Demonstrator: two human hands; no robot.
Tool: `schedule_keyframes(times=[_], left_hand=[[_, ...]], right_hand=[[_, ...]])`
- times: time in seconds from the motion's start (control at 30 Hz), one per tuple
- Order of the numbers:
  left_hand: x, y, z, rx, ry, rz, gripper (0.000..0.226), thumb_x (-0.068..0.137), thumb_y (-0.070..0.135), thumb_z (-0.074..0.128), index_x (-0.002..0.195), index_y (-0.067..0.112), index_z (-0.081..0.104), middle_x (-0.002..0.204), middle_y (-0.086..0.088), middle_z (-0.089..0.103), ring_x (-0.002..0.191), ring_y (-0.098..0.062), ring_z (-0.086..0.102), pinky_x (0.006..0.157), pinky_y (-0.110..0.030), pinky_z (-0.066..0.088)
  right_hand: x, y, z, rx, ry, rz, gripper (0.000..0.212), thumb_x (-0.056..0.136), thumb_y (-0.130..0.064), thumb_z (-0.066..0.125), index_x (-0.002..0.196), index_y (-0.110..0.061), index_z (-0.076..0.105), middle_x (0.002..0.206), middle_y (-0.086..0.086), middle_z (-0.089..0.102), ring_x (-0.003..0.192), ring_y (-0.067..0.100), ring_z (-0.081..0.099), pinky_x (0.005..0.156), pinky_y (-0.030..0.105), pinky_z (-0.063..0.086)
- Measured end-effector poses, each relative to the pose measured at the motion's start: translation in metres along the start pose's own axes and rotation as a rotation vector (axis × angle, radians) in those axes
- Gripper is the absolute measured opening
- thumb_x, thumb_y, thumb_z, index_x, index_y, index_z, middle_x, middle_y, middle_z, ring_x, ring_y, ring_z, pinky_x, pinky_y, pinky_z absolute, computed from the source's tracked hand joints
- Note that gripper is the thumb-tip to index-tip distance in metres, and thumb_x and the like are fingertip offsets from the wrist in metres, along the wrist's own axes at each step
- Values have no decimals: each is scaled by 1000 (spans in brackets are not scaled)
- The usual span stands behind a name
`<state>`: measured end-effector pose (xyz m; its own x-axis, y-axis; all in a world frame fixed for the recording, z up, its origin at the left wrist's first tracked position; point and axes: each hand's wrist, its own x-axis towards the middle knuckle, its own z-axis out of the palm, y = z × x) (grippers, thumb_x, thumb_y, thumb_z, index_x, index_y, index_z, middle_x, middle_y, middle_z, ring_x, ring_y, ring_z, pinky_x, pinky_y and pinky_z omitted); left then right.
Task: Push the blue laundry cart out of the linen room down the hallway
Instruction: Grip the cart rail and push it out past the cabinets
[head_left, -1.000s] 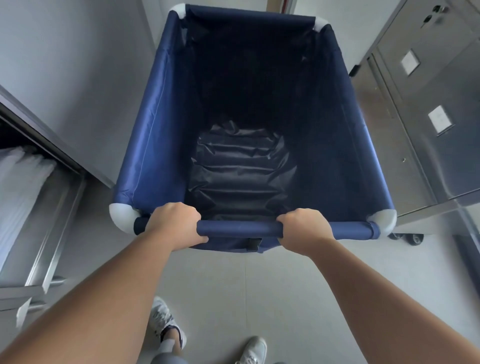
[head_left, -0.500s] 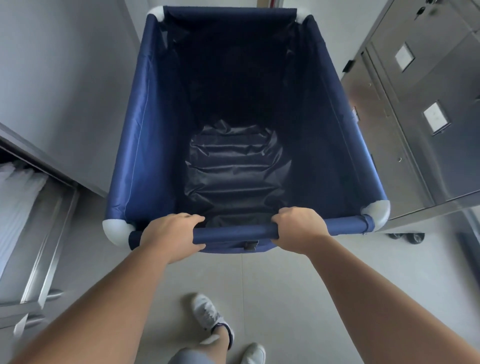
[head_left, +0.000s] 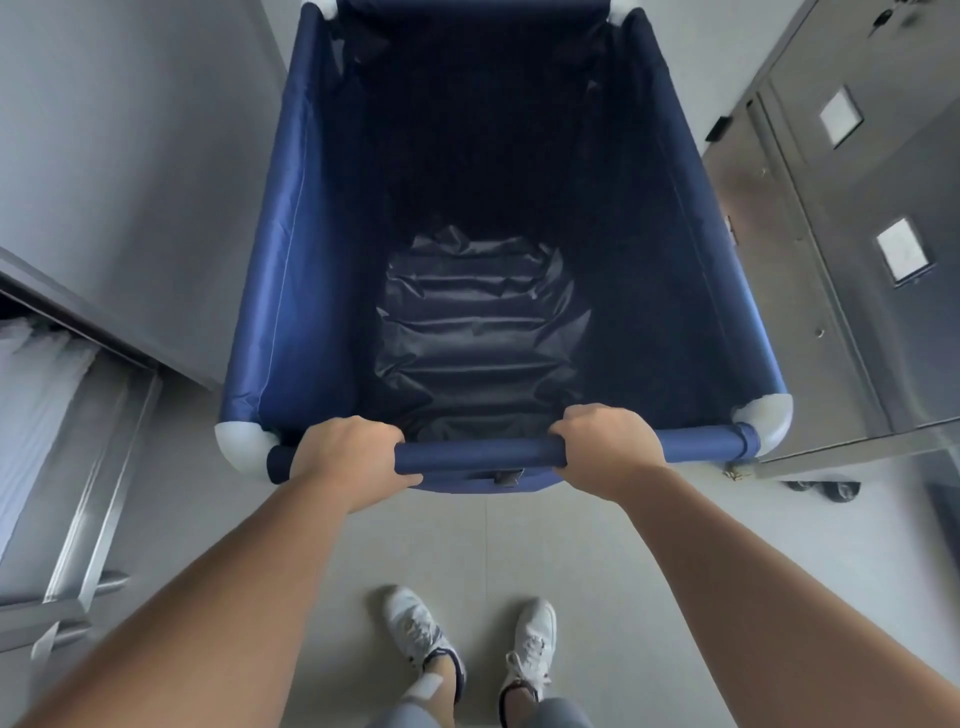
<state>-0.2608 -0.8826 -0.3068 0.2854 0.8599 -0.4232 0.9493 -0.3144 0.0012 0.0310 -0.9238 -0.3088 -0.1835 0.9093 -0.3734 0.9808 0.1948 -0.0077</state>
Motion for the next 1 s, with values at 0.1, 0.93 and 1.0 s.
schedule_keyframes(times=[0.1,0.93,1.0], left_hand=[[4,4,-2,27,14,-8,36,76,68,55,90,38,67,72,12,63,72,-17,59,58,-29,38],[46,31,-17,45,76,-51,39,72,73,55,83,37,66,65,13,59,63,-12,55,50,-27,32],[55,30,-20,35,74,-51,40,72,73,55,82,36,66,64,13,59,63,-12,55,51,-27,33]], right_hand=[[4,7,-2,-13,6,-28,15,88,-33,49,94,-32,63,90,-8,55,74,18,49,59,30,36],[41,56,-20,-120,28,-65,18,84,-26,49,91,-35,63,85,-9,51,79,17,40,74,32,24],[50,61,-24,-123,17,-55,19,85,-26,48,92,-35,63,85,-9,51,79,17,41,75,32,25]])
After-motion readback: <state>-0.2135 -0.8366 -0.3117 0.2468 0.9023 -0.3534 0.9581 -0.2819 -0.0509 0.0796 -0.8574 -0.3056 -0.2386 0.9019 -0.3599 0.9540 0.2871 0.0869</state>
